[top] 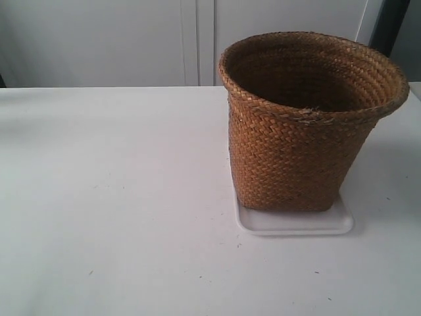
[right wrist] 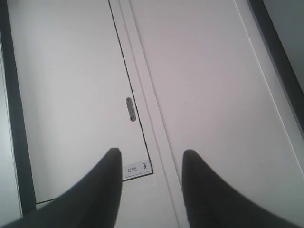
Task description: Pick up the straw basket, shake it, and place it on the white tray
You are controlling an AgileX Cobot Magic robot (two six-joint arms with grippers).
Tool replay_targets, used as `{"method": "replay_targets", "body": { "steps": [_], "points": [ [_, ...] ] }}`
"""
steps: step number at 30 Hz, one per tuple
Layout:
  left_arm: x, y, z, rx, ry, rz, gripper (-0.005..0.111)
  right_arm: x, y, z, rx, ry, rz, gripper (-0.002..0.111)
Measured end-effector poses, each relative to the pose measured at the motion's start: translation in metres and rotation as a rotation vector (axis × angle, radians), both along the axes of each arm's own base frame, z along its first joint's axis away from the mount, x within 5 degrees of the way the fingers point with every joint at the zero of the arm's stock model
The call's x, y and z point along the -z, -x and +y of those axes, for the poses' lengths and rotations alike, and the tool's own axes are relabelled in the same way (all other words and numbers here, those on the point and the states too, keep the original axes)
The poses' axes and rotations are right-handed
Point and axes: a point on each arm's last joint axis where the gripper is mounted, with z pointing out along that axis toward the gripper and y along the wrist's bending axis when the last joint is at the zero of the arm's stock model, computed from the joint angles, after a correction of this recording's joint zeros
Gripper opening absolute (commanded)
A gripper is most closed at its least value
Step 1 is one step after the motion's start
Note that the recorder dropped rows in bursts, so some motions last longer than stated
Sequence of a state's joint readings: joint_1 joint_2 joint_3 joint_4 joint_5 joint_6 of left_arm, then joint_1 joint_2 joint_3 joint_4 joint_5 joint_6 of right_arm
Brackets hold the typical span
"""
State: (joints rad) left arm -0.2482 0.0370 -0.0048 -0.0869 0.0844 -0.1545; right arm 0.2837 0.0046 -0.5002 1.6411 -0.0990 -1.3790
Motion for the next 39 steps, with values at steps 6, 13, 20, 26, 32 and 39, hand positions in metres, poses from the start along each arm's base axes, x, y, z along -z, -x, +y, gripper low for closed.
{"method": "replay_targets", "body": {
  "steps": [6,13,20,26,32,39],
  "points": [
    [0.012,0.003,0.013,-0.236,-0.033,0.119,0.071,0.0,0.0,-0.001,0.008,-0.007,0.003,0.039],
    [0.012,0.003,0.013,-0.215,-0.121,0.104,0.071,0.0,0.0,-0.001,0.008,-0.01,0.004,0.039],
    [0.012,0.003,0.013,-0.215,-0.121,0.104,0.071,0.0,0.0,-0.001,0.008,-0.01,0.004,0.039],
    [0.012,0.003,0.013,-0.215,-0.121,0.104,0.071,0.0,0.0,-0.001,0.008,-0.01,0.004,0.039],
    [0.012,0.003,0.013,-0.215,-0.121,0.104,0.071,0.0,0.001,0.004,-0.045,0.012,-0.007,0.039],
    [0.012,0.003,0.013,-0.215,-0.121,0.104,0.071,0.008,0.003,0.023,-0.18,0.221,0.035,0.039]
  ]
}}
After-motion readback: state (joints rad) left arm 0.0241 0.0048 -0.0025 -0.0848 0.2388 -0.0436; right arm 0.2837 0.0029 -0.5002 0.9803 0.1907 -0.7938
